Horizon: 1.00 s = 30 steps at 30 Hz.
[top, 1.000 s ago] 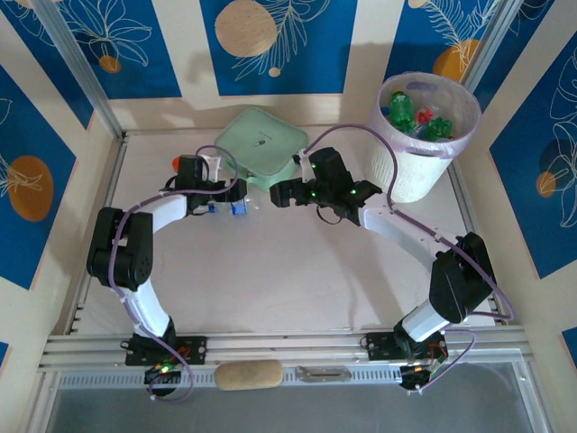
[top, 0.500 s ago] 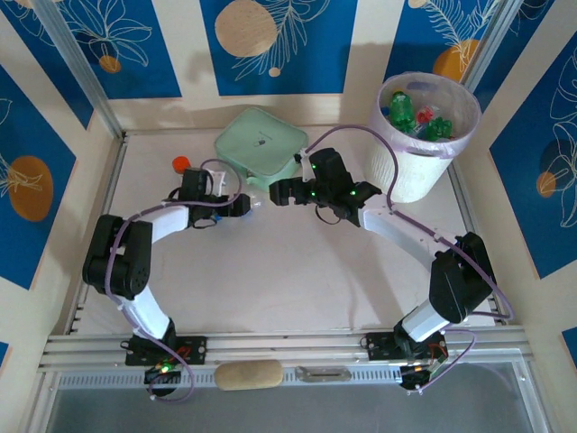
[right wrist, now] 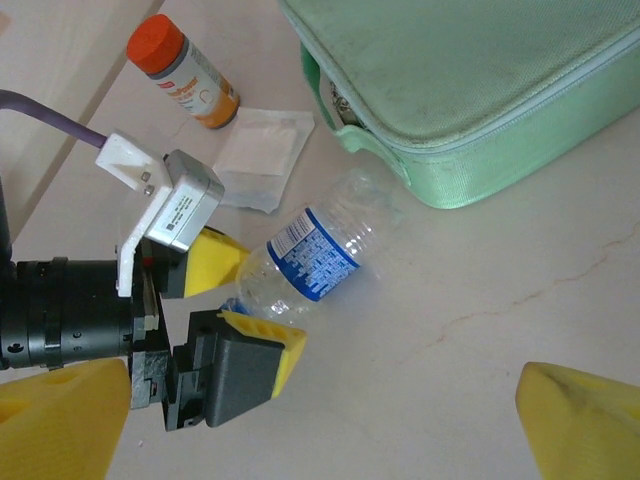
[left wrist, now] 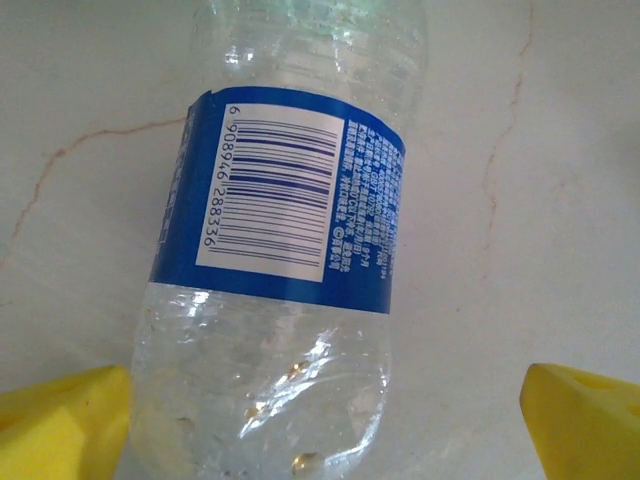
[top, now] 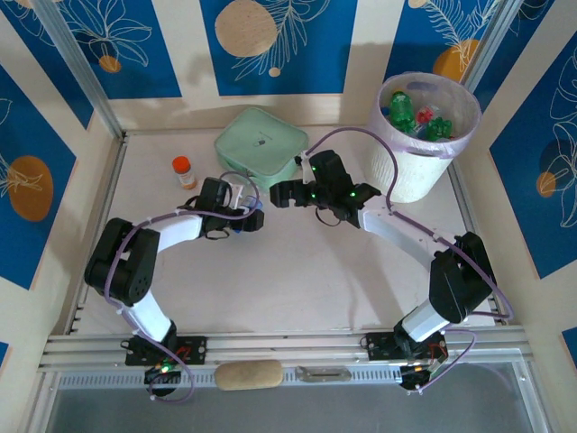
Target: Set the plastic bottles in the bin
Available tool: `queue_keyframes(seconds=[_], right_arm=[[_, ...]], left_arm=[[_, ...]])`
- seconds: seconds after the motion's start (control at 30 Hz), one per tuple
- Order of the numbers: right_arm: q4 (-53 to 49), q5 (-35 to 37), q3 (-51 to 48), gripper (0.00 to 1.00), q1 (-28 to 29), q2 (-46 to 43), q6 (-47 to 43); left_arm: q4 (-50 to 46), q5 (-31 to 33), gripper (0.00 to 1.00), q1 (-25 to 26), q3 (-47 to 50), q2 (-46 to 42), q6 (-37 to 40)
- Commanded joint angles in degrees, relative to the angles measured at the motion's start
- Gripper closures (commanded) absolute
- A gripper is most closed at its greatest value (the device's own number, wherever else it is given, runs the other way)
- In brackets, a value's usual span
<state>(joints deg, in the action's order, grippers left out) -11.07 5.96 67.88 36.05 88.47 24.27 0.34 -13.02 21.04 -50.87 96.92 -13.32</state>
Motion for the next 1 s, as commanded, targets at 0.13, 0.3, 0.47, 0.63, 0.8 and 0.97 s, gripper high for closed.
queue_keyframes(seconds=[0.13,0.3,0.47,0.63,0.8,0.97], right_arm=[[0.39,0.1,-1.6,0.01,0.34,-0.73,1.04],[0.07,0.19,-2.13,0.01,0.07,-1.1,1.73],[0.32,-0.42,-2.35,0.01,-0.19,-0.75,3.01],[1.13,-1.45,-2.18,0.01,-0.78,-0.16,4.8],[2.52,-6.97,-1.24,0.01,-3.31,1.09,8.13],[8.52,-12.02,-3.61,0.01,-5.39,1.09,13.14]], left_arm=[[-2.71,6.38,0.14,1.93,-2.99,3.12,3.54],[-1.92,9.45,0.29,2.61,-3.18,4.28,4.84],[-1.0,9.26,0.49,2.78,-3.14,4.68,5.24],[0.42,7.56,0.56,3.82,-2.32,3.1,4.84],[5.15,1.8,0.57,4.36,1.26,-1.47,-1.8],[13.78,-3.99,0.57,4.78,6.31,-5.77,-10.7]])
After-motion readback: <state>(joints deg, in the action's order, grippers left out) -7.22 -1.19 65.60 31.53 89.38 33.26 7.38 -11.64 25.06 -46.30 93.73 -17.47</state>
